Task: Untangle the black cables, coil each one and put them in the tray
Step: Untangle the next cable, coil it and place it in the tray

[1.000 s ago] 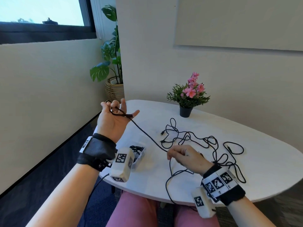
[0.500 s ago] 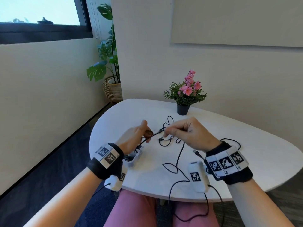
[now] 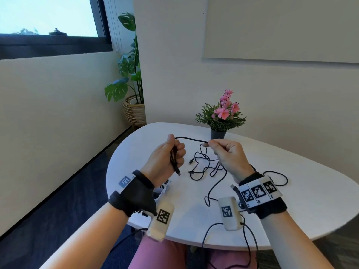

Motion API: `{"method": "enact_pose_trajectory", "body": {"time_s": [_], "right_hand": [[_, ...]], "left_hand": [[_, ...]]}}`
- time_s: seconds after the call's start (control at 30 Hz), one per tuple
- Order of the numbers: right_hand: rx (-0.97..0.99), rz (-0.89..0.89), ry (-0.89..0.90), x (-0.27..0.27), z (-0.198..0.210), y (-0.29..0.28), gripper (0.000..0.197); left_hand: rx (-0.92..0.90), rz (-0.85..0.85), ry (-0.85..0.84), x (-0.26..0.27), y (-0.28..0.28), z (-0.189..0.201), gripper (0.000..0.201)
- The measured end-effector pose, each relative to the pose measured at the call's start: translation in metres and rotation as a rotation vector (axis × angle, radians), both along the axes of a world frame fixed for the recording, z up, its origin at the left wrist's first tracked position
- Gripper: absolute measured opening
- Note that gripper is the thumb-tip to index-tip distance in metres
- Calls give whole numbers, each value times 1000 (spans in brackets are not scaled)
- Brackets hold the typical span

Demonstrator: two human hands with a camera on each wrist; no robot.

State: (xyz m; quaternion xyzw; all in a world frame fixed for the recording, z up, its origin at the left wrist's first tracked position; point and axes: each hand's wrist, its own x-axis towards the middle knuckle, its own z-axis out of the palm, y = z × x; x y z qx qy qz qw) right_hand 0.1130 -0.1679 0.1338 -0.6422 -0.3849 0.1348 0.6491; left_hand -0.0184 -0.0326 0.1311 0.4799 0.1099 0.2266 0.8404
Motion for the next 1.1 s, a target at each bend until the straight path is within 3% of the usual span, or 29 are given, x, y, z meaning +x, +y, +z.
{"method": "enact_pose_trajectory", "body": {"time_s": [0.17, 0.3, 0.47, 0.57, 0.63, 0.8, 0.9, 0.97, 1.1], "right_hand": [[-143, 82, -185, 4, -15, 27, 22], [-378, 204, -354, -10, -38, 42, 23], [-491, 333, -403, -30, -45, 44, 27], [-597, 407, -440, -34, -39, 39, 29], [-607, 448, -469, -37, -32, 34, 27], [-470, 388, -548, -31, -13, 27, 15], [-317, 300, -412, -18, -6, 25, 3], [-203, 232, -262, -9, -6, 24, 8], [-116, 84, -93, 6, -11, 24, 21]], "left_hand": [[-125, 249, 55, 26, 14, 3, 43], [-39, 244, 73, 40, 25, 0, 53], [-58, 321, 100, 44, 22, -7, 30], [67, 335, 204, 42, 29, -16, 21], [248, 350, 291, 39, 32, -21, 26], [867, 122, 424, 35, 27, -37, 56], [757, -92, 454, 30, 19, -36, 82], [696, -214, 478, 27, 14, -30, 87], [712, -272, 387, 24, 5, -24, 66]]}}
